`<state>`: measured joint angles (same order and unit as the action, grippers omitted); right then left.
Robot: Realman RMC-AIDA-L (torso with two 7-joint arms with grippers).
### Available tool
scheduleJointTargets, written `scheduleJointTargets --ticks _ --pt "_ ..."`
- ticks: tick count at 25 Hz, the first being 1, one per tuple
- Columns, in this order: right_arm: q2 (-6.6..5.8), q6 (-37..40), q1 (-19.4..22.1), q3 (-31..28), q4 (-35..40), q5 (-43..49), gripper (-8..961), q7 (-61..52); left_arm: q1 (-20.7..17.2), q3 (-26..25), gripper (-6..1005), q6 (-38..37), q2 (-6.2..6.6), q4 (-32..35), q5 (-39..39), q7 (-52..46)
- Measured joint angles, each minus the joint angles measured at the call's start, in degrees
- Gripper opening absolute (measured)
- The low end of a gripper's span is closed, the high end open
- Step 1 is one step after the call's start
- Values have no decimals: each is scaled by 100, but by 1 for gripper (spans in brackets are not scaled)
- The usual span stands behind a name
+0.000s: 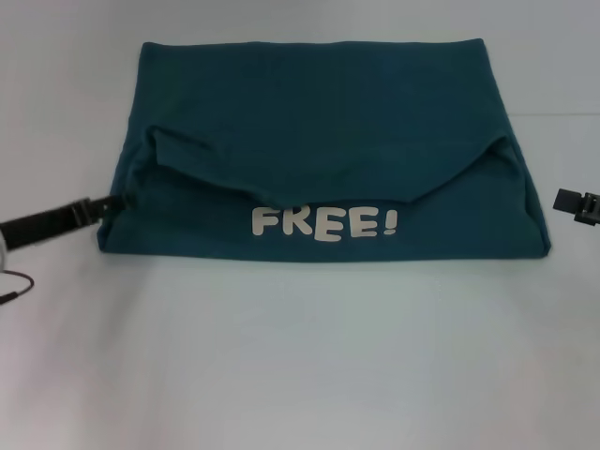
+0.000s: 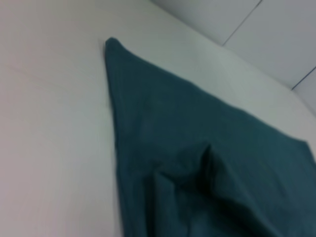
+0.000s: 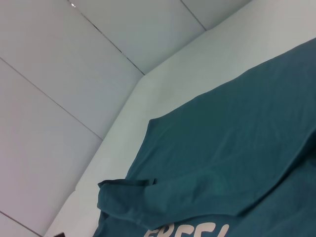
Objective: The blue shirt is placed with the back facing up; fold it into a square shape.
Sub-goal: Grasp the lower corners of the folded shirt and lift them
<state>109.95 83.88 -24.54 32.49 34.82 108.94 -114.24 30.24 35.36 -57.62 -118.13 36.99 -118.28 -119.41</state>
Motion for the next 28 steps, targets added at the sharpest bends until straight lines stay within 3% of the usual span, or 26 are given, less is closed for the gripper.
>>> scheduleJointTargets --ticks 13,21,26,28 --pt "37 -107 -28 -6 -11 30 922 72 278 349 949 586 -34 -553 -52 0" --pt "44 -158 18 -153 -71 3 920 69 240 492 949 568 -55 -451 -50 -205" --pt "38 -129 28 -164 -72 20 919 31 156 511 899 516 -108 -315 -55 -250" --pt "36 -129 28 -165 -72 20 919 28 155 520 819 511 -108 -315 -58 -254"
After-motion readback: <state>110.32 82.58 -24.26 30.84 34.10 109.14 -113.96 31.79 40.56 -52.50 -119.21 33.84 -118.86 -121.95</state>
